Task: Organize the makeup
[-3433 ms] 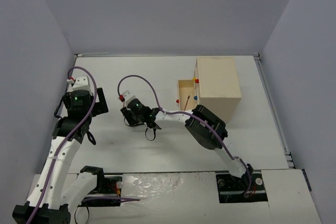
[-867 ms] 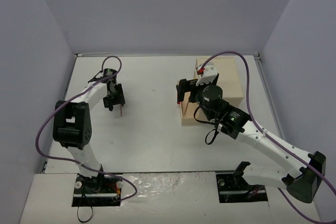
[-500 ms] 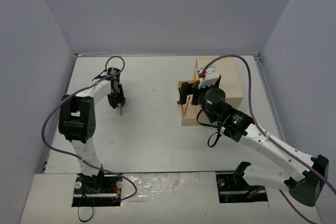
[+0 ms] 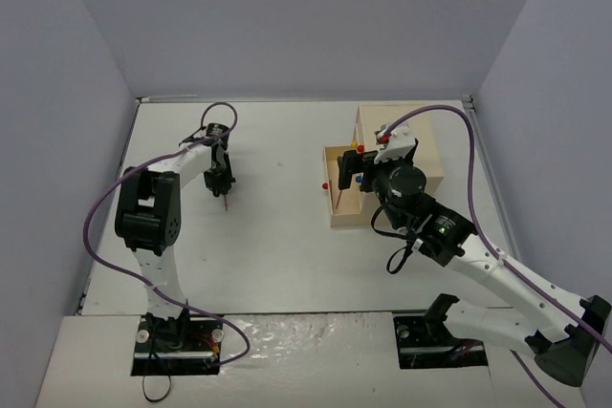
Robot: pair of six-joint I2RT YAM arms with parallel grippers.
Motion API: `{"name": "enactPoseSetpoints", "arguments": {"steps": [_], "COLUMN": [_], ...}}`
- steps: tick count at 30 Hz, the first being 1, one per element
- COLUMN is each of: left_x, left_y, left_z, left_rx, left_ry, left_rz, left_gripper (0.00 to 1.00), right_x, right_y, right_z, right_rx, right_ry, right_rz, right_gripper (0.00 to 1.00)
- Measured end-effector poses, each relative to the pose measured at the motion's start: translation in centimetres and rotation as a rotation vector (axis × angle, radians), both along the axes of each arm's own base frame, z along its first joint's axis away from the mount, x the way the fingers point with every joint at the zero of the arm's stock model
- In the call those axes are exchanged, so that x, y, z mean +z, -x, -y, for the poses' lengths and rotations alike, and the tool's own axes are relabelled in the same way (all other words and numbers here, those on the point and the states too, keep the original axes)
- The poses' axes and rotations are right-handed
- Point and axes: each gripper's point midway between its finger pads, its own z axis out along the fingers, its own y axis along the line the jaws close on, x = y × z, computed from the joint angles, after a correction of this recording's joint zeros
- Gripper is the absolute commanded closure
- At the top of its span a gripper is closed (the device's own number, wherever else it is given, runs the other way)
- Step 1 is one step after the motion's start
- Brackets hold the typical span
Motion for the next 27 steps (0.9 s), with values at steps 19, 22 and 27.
{"name": "enactPoseSetpoints", "arguments": {"steps": [19,22,27], "left_x": [16.0,17.9,15.3], "left_y": [0.2,-0.3,-0.9], "left_z": [27.0,30.5,33.6], "left_rx": [-0.29,-0.311,-0.298], "left_ry": [0.615,0.703,0.736], "left_rz": [0.407,0.439,0.394], "left_gripper": [0.96,0.84,0.54], "right_x": [2.0,2.0,2.4], "right_y": [0.5,0.1,-0.6], "right_z": [5.6,6.8,9.0], "right_rx": [-0.16,-0.195,-0.259], "right_ry": [0.005,0.012,0.012], "right_rz": [0.041,0.034,0.023], "right_gripper": [0.0,0.0,0.0]}}
